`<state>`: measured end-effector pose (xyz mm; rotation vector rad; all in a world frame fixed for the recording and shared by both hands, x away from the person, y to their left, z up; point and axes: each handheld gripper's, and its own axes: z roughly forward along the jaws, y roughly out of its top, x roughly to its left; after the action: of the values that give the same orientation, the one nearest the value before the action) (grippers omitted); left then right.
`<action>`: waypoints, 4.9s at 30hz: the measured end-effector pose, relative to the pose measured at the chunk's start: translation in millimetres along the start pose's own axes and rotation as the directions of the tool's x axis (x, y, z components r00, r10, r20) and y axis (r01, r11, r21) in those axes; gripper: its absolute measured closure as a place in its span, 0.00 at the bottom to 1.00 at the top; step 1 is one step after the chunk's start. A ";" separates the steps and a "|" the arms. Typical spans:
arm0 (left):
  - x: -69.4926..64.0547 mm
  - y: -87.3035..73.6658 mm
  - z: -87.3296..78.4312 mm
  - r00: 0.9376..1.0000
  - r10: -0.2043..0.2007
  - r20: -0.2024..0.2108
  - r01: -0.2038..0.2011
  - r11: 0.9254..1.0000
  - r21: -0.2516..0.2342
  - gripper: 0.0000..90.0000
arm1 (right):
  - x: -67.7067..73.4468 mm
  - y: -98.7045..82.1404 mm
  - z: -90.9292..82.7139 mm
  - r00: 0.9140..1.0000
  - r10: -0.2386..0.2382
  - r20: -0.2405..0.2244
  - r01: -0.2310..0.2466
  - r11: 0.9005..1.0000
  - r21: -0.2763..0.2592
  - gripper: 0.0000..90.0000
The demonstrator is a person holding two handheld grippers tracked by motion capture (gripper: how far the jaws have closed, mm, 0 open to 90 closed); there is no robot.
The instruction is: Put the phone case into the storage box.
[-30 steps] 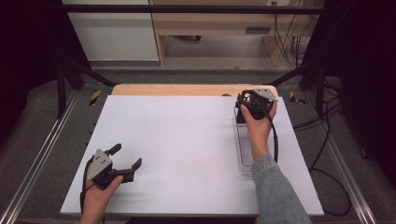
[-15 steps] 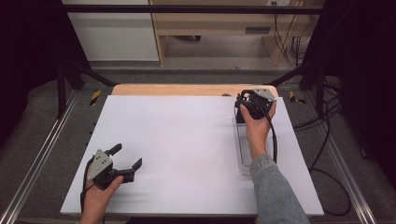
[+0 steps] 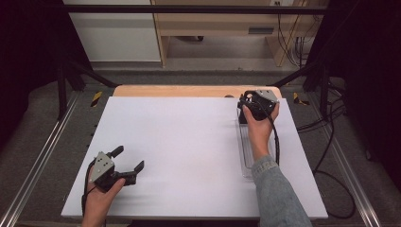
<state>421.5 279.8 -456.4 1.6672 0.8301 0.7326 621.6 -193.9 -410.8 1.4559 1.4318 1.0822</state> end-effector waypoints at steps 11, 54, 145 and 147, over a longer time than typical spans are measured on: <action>0.4 0.3 0.7 1.000 -0.001 0.006 0.001 1.000 -0.002 0.05 | 2.0 -4.3 5.9 1.000 -0.011 0.016 0.011 1.000 -0.002 0.14; -1.1 -0.1 2.3 1.000 0.005 0.013 -0.006 1.000 0.009 0.05 | 2.9 -2.0 2.7 1.000 -0.009 0.003 0.009 1.000 -0.002 0.06; -0.1 -0.3 1.1 1.000 0.013 0.001 -0.013 1.000 0.011 0.05 | -8.2 11.7 -49.1 0.959 -0.016 -0.282 0.035 0.997 0.065 0.10; 0.1 -0.3 0.9 1.000 0.013 0.001 -0.013 1.000 0.011 0.05 | -7.9 12.8 -51.1 0.959 -0.018 -0.284 0.037 0.998 0.060 0.10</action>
<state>422.2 279.4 -456.9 1.6836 0.8252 0.7373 577.0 -203.2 -383.1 1.3608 1.6957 1.2772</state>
